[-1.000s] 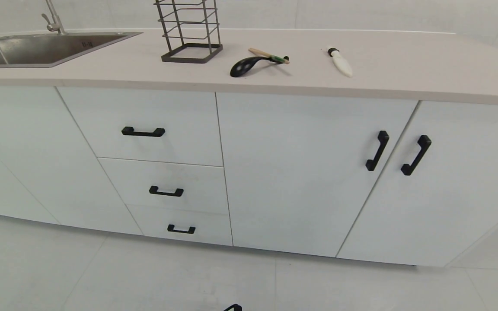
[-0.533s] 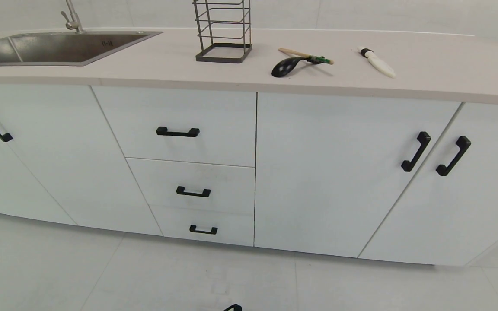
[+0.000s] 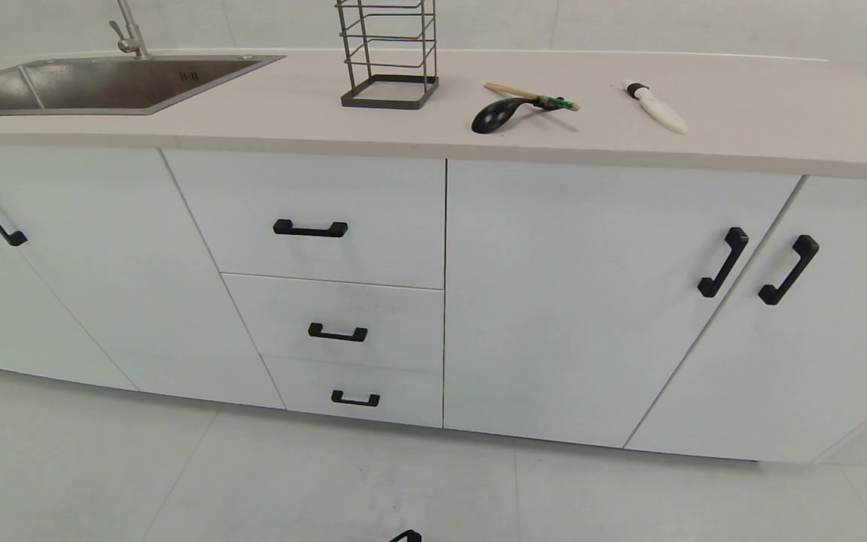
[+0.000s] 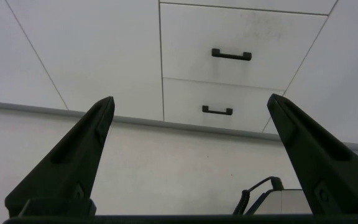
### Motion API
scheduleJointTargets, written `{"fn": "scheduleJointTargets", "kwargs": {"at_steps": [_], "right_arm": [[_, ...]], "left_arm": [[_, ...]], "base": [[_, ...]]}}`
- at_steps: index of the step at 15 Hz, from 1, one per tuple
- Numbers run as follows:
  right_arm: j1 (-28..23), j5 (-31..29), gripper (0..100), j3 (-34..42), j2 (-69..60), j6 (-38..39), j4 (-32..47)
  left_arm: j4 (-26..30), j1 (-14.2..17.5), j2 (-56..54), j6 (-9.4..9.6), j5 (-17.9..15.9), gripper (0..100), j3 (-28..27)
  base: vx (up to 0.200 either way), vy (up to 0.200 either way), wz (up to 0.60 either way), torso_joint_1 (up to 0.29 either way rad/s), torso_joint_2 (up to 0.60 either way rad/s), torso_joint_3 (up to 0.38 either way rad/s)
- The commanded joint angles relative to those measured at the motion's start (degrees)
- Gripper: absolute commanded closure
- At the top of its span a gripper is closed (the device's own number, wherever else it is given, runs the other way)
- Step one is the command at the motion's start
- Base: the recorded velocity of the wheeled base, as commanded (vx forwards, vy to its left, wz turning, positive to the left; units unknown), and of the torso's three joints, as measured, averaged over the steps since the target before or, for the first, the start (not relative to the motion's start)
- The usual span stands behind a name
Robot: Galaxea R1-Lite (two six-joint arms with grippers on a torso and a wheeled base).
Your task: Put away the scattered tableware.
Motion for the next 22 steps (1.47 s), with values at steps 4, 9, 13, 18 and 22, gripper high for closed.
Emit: {"fn": "scheduleJointTargets", "kwargs": {"at_steps": [4, 9, 13, 18, 22], "right_arm": [[0.01, 0.11, 100, 0.0, 0.11, -0.11, -0.02], [0.01, 0.11, 100, 0.0, 0.11, -0.11, -0.02], [0.01, 0.11, 100, 0.0, 0.11, -0.11, -0.02], [0.01, 0.11, 100, 0.0, 0.11, -0.11, -0.02], [0.01, 0.11, 100, 0.0, 0.11, -0.11, -0.02]], "left_arm": [[0.16, 0.01, -0.01, 0.29, -0.11, 0, 0.02], [0.07, 0.01, -0.01, 0.38, -0.11, 0, 0.02], [0.16, 0.01, 0.08, 0.03, -0.28, 0, 0.02], [-4.23, 0.01, -0.01, 8.99, -5.73, 0, -1.65], [-17.42, -0.78, 21.44, 19.54, -17.34, 0, -23.62]], "base": [[0.1, 0.0, 0.0, 0.0, 0.0, 0.0], [0.0, 0.0, 0.0, 0.0, 0.0, 0.0], [0.0, 0.0, 0.0, 0.0, 0.0, 0.0], [0.0, 0.0, 0.0, 0.0, 0.0, 0.0], [0.0, 0.0, 0.0, 0.0, 0.0, 0.0]]}}
